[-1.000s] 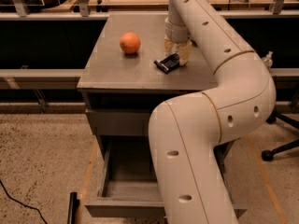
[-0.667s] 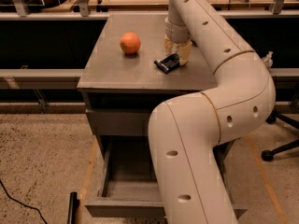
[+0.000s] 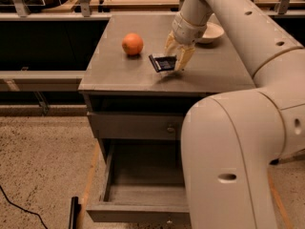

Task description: Place rxbar blueberry into middle drawer

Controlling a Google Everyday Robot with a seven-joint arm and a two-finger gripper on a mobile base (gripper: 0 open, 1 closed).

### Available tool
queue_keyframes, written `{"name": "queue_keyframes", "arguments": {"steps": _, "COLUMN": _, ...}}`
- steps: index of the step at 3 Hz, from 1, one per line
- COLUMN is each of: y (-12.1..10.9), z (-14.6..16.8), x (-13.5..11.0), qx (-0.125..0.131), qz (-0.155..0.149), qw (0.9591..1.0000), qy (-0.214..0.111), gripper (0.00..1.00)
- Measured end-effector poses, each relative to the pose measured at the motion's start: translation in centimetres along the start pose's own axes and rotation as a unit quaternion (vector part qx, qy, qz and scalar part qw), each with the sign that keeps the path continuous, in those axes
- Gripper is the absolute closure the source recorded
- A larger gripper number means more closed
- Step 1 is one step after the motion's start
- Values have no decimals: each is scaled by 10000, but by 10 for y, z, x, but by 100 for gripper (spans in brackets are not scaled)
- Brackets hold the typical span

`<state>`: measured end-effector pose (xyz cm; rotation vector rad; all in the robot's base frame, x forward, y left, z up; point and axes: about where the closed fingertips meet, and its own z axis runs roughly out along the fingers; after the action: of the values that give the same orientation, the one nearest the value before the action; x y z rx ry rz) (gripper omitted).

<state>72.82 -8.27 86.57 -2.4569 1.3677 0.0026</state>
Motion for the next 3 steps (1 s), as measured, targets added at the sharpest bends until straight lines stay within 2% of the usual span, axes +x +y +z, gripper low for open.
{"name": "queue_keyframes", "arguments": {"steps": 1, "y": 16, "z": -21, "x": -33, "qx": 372, "qz": 613, "qw": 9961, "qy": -524, "gripper": 100}}
{"name": "queue_keyframes", "arguments": {"steps": 2, "y": 39, "z": -18, "x": -65, "qx": 410, "qz": 1160, "qw": 9880, "qy": -934, "gripper": 100}}
{"name": "queue_keyframes", "arguments": {"steps": 3, "y": 71, "z": -1, "x": -95, "qx": 229, "qz": 1681, "qw": 9772, "qy": -1280, "gripper": 100}}
